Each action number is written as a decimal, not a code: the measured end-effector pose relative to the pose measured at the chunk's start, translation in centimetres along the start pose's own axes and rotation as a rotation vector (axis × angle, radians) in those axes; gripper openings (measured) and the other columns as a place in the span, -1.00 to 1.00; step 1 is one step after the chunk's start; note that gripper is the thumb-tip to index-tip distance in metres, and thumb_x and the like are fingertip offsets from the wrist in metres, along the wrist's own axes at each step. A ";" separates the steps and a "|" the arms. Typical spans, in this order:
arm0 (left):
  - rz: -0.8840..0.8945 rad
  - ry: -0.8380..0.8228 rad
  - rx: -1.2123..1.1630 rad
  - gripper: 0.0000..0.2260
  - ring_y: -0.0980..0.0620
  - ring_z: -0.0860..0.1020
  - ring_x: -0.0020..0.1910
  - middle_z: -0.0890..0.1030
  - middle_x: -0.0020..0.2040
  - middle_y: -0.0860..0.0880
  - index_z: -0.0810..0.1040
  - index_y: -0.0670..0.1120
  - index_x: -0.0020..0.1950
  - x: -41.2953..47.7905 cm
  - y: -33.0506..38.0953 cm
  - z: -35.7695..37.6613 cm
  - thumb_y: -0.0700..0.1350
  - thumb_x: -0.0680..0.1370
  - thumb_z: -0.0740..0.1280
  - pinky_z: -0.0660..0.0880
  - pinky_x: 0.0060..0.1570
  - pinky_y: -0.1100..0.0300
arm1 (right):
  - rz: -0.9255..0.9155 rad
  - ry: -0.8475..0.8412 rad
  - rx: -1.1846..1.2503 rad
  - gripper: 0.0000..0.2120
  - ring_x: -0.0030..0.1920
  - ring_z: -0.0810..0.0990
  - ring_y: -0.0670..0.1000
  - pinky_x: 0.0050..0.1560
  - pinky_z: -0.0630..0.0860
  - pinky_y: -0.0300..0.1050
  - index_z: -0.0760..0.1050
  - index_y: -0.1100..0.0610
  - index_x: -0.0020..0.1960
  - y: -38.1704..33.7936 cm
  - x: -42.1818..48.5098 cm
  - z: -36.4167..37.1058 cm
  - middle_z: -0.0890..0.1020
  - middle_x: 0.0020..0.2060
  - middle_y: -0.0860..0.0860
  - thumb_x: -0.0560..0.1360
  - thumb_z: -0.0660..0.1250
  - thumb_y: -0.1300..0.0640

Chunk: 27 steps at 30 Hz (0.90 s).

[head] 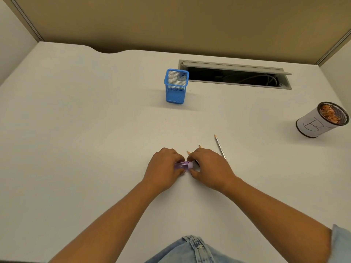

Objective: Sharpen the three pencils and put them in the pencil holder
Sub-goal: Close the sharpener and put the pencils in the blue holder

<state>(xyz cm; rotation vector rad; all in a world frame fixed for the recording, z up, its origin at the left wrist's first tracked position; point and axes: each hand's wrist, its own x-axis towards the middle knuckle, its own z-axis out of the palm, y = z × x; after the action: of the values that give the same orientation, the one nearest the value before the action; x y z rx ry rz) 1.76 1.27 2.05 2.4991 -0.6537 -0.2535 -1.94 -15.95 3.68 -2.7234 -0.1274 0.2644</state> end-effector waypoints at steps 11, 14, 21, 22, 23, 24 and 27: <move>-0.031 0.082 -0.097 -0.50 0.10 0.43 0.21 0.51 0.22 0.10 0.57 0.07 0.21 0.6 0.1 -3.1 0.19 0.33 0.53 0.31 0.16 0.27 | 0.189 0.391 0.140 -0.84 -0.19 0.47 -0.08 -0.16 0.42 -0.16 0.53 -0.04 0.00 4.7 -0.1 -4.2 0.54 -0.13 -0.12 0.43 0.41 0.00; -0.033 0.066 -0.081 -0.62 0.11 0.46 0.17 0.54 0.17 0.12 0.59 0.10 0.17 1.8 1.0 -3.3 0.14 0.40 0.51 0.35 0.10 0.28 | 0.303 0.341 0.199 -0.89 -0.25 0.51 -0.16 -0.24 0.40 -0.20 0.51 -0.07 -0.06 6.3 0.5 -4.8 0.60 -0.17 -0.14 0.45 0.40 0.06; -0.028 -0.108 0.070 -0.81 0.03 0.55 0.09 0.60 0.12 0.08 0.65 0.10 0.11 4.9 3.0 -2.0 -0.13 0.55 0.39 0.53 0.05 0.11 | 0.467 0.142 0.211 -0.91 -0.15 0.61 0.02 -0.17 0.54 -0.10 0.54 0.02 -0.08 6.8 1.1 -3.6 0.64 -0.20 -0.07 0.42 0.38 0.09; -0.017 -0.110 0.114 -0.76 0.02 0.55 0.09 0.60 0.12 0.08 0.65 0.10 0.11 5.0 2.8 -1.9 -0.20 0.55 0.37 0.53 0.03 0.12 | 0.470 0.130 0.202 -0.91 -0.15 0.61 0.03 -0.14 0.56 -0.08 0.54 0.04 -0.08 6.7 1.1 -3.3 0.64 -0.20 -0.05 0.42 0.38 0.09; -0.008 -0.110 0.149 -0.71 0.01 0.55 0.08 0.60 0.12 0.07 0.65 0.10 0.11 5.4 2.6 -1.8 -0.26 0.55 0.34 0.52 0.00 0.14 | 0.472 0.128 0.196 -0.91 -0.14 0.61 0.05 -0.12 0.57 -0.06 0.54 0.05 -0.08 6.7 1.0 -3.2 0.64 -0.20 -0.04 0.42 0.38 0.10; -0.004 -0.109 0.173 -0.67 0.01 0.54 0.08 0.60 0.12 0.07 0.65 0.10 0.11 5.6 2.3 -1.9 -0.30 0.55 0.33 0.49 -0.03 0.17 | 0.474 0.129 0.191 -0.91 -0.13 0.61 0.06 -0.11 0.58 -0.05 0.53 0.06 -0.08 6.7 1.0 -3.1 0.64 -0.19 -0.03 0.43 0.38 0.10; 0.015 -0.133 0.230 -0.72 0.01 0.52 0.09 0.59 0.11 0.06 0.64 0.10 0.11 6.4 1.6 -2.3 -0.26 0.56 0.33 0.40 -0.08 0.19 | 0.480 0.133 0.174 -0.90 -0.13 0.60 0.07 -0.12 0.57 -0.04 0.54 0.09 -0.06 7.0 0.7 -2.8 0.63 -0.18 -0.01 0.43 0.37 0.12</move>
<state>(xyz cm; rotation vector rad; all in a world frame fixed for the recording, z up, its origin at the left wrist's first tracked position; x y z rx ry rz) 7.35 -2.05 4.61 2.7132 -0.7945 -0.3594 -0.31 -23.35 3.31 -2.5505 0.5654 0.2128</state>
